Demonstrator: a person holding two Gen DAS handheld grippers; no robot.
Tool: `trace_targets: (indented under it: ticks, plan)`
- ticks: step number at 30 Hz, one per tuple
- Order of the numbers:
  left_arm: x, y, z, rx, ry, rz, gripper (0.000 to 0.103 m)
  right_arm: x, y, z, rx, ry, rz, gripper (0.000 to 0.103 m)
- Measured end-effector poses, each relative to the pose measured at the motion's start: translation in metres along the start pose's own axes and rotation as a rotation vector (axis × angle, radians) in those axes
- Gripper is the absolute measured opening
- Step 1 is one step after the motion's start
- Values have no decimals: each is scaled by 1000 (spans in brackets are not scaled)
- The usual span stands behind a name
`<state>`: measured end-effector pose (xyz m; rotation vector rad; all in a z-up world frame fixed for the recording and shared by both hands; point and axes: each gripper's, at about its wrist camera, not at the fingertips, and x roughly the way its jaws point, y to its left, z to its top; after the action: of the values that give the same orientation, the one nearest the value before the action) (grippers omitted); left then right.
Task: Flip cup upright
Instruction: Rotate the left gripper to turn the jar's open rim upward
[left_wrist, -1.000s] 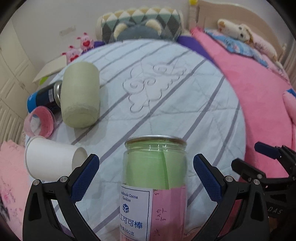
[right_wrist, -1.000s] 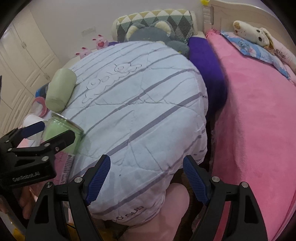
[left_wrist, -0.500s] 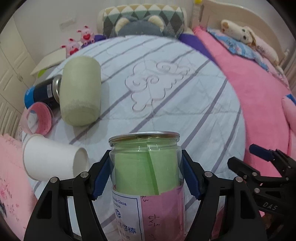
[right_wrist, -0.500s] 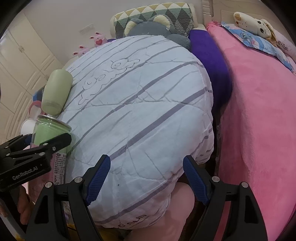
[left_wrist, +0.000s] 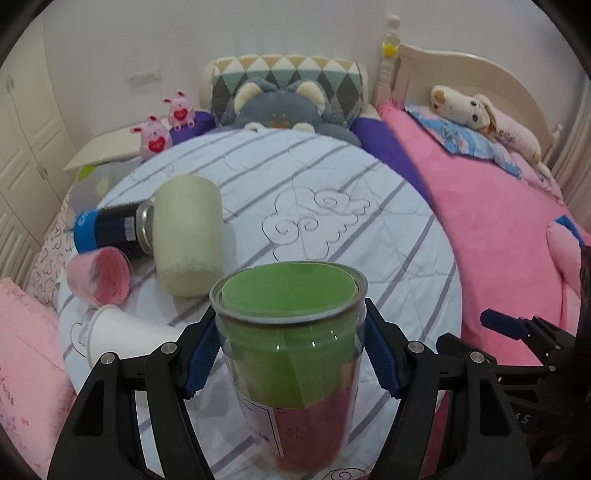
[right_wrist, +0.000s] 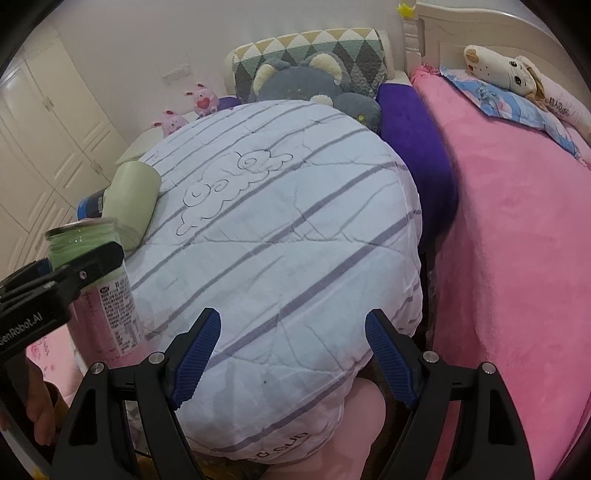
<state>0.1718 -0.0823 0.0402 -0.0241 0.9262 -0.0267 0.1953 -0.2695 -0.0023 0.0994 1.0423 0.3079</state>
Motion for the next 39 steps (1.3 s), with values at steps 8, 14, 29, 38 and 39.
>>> trace_targets:
  ticks: [8,14,29,38,39]
  plan:
    - [-6,2,0,8,-32,8,78,-1,6,1,-10,-1,-9,82]
    - [-2,3,-8,19,-36,34,98,-2,11,-3,-18,4,-18,82]
    - [-9,-2,-23,17,-30,18,98,-18,13,-14,-21,-4,-49,82]
    - [-30,-4,-31,44,-62,16,98,-41,19,-28,-16,-48,-68,82]
    - [-31,-4,-32,46,-64,15,98,-44,21,-30,-16,-53,-72,82]
